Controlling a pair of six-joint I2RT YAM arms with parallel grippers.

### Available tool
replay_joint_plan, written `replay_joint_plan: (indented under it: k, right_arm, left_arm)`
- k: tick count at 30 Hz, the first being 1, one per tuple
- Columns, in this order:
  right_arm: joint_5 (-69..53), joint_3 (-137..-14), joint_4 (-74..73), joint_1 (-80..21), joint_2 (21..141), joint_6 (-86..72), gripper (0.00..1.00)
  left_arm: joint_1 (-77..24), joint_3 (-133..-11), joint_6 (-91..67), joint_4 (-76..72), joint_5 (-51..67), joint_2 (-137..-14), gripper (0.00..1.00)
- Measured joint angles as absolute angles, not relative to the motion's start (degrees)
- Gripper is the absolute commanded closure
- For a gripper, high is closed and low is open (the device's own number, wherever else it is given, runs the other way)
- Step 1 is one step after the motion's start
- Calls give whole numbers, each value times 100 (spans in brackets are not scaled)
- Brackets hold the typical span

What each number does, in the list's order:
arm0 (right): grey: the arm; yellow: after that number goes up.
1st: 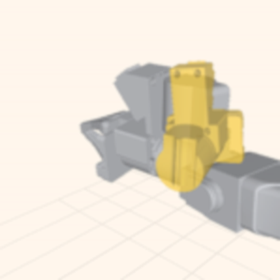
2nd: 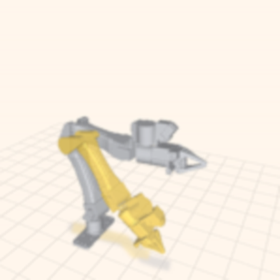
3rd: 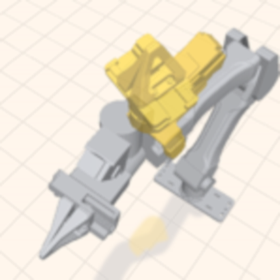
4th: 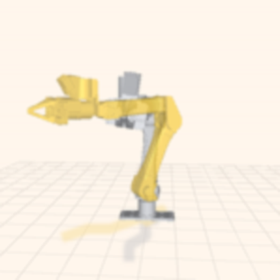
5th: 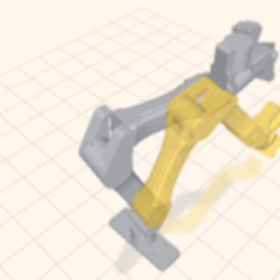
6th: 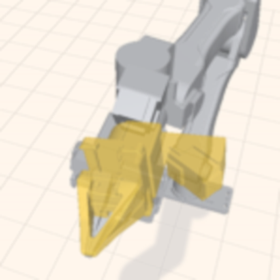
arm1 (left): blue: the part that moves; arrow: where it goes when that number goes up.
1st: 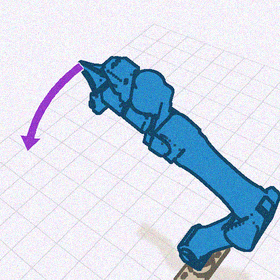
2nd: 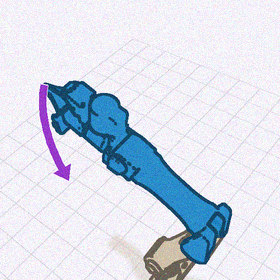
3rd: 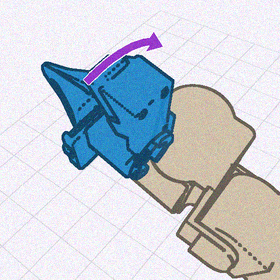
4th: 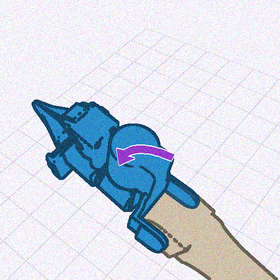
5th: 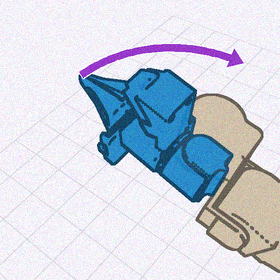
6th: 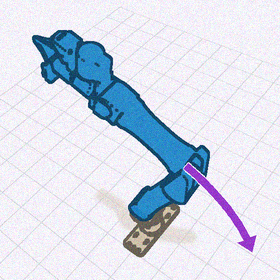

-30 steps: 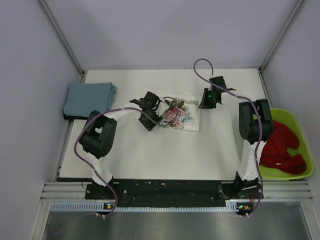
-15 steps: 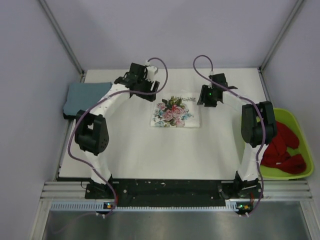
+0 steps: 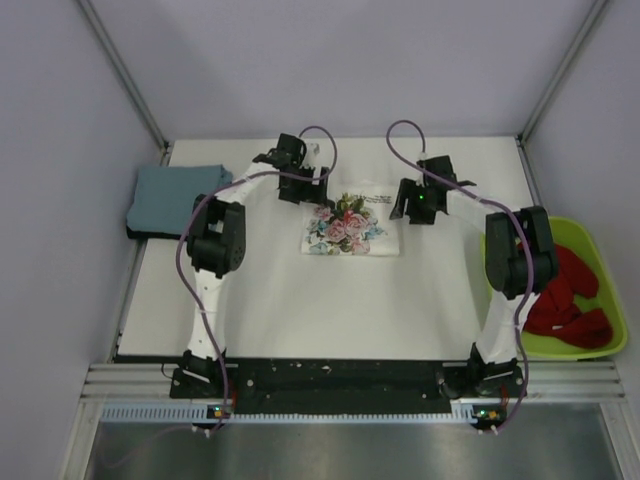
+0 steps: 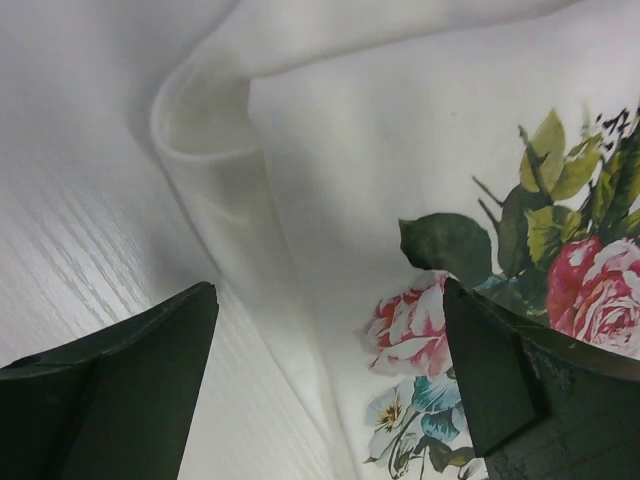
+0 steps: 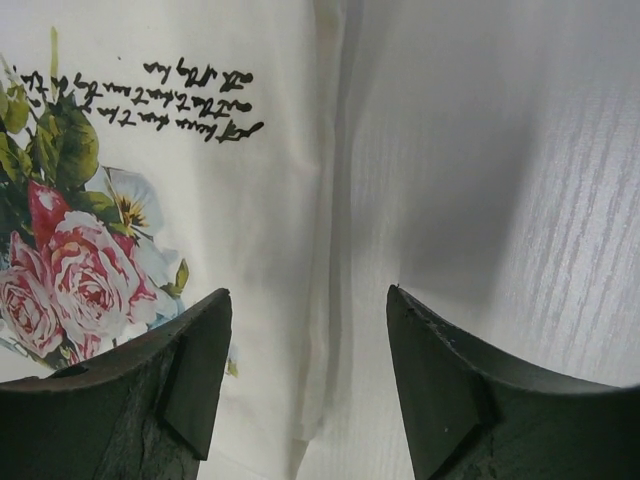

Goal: Fold and stack the t-shirts
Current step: Put the neatly folded tshirt into the corner of the board with the left arm

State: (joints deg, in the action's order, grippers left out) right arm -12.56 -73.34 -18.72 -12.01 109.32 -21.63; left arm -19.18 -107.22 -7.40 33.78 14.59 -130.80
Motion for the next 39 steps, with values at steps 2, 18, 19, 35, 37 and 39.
replay_joint_plan:
  k: [2,18,19,35,37,39]
  right_arm:
    - [-1347,-7334,-1815,-1201,10980,-2217,37]
    - [-1380,-7271,-1769,-1199,10803,-2211,1]
    - [-1341,-7231,-1787,-1199,10683,-2174,1]
    - [-375,-6820,-2401,-1199,8549,-1269,1]
    - [-305,-6820,-2460,-1199,8525,-1177,1]
    - [-257,-6820,-2521,-1199,8525,-1116,1]
  left_arm:
    - [-1892,-10908,-794,3336,1553,-13172,5]
    - [-1688,-11463,-1262,3282,3205,-13854,100]
    - [-1643,-11432,-1210,3304,3247,-13828,100]
    - [-207,-11045,1865,4703,1155,-12095,100]
    - [-217,-11045,2182,4779,766,-11942,100]
    - [-257,-11045,2495,4818,342,-11815,100]
